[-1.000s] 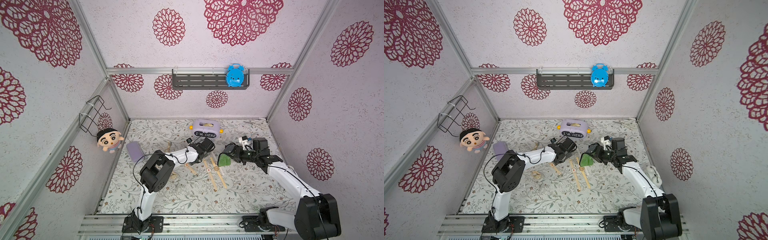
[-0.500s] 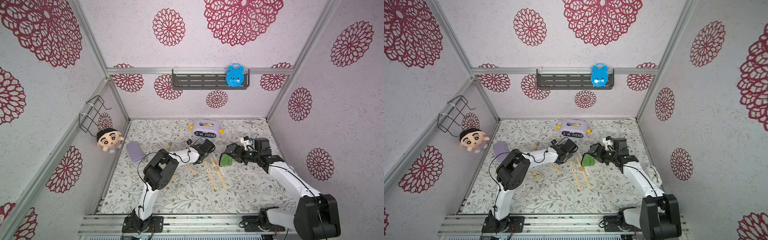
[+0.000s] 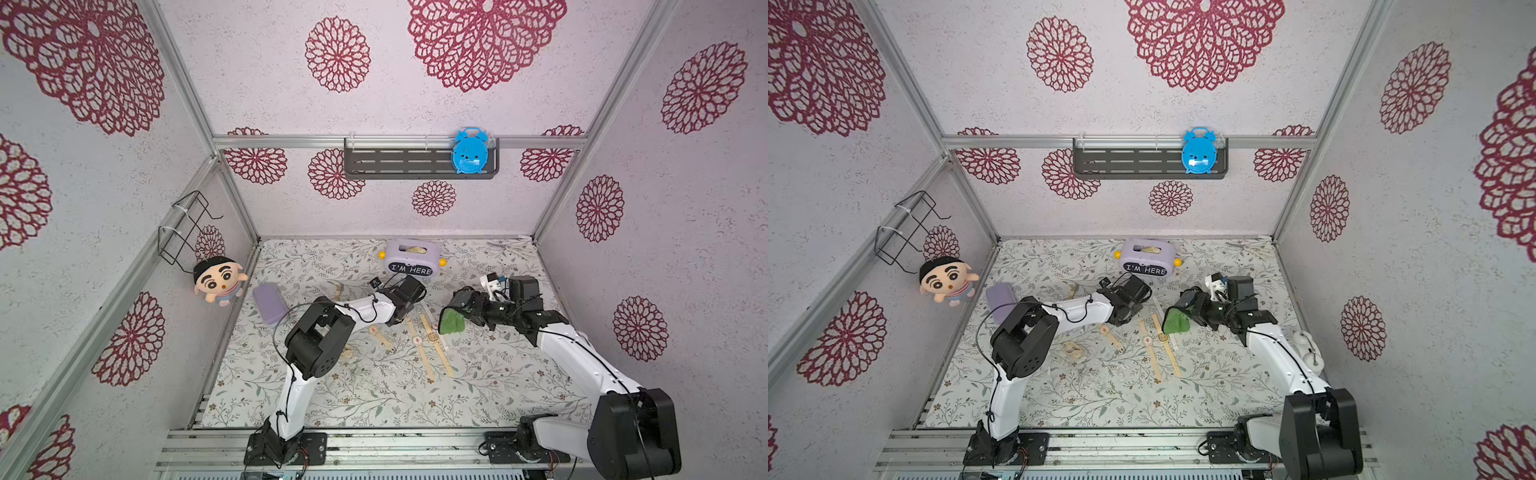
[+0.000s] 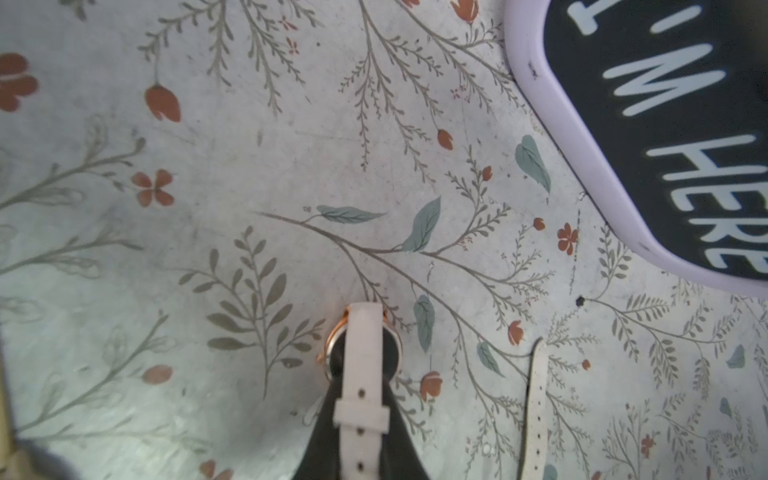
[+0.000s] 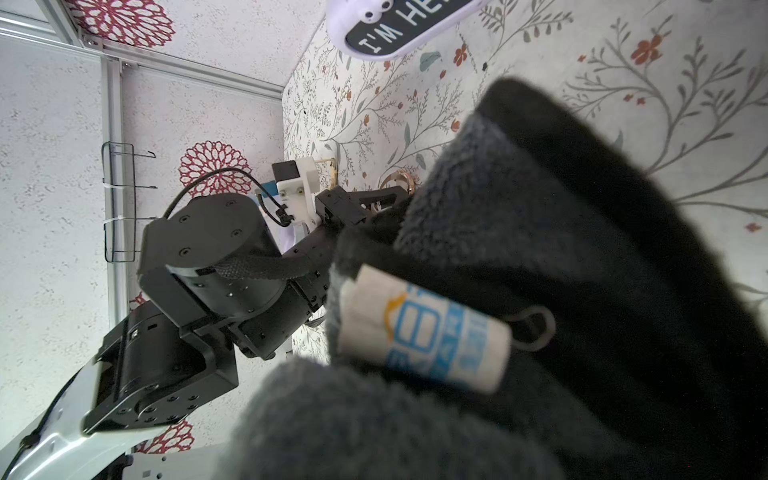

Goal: Wipe the watch dial
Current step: Pick up the watch at the center of the board.

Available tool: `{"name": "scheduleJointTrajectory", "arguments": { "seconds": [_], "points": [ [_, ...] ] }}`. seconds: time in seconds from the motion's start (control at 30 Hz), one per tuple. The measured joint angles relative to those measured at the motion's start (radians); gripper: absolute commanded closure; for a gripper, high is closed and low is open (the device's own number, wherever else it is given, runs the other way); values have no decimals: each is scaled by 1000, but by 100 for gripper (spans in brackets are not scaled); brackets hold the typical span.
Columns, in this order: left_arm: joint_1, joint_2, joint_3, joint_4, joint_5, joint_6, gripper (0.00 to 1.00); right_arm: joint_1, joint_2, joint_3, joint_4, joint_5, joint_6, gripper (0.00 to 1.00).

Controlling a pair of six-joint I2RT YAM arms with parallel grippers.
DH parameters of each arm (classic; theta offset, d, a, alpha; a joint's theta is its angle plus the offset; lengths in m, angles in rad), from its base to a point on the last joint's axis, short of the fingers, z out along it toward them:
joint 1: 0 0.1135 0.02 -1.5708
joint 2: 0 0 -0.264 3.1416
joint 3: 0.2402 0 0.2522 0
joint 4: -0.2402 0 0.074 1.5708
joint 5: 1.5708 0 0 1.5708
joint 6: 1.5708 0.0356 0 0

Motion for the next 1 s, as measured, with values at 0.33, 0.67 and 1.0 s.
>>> {"name": "scheduleJointTrajectory", "arguments": {
  "seconds": [0.33,0.67,1.0],
  "points": [
    [94,-170,-190,102,183,38,100,0,0,20,-2,2,-5,100],
    [190,-370,-398,402,512,31,100,37,50,20,128,13,66,100],
    [240,-403,-536,762,795,-9,100,149,164,20,325,29,197,100]
  ]
}}
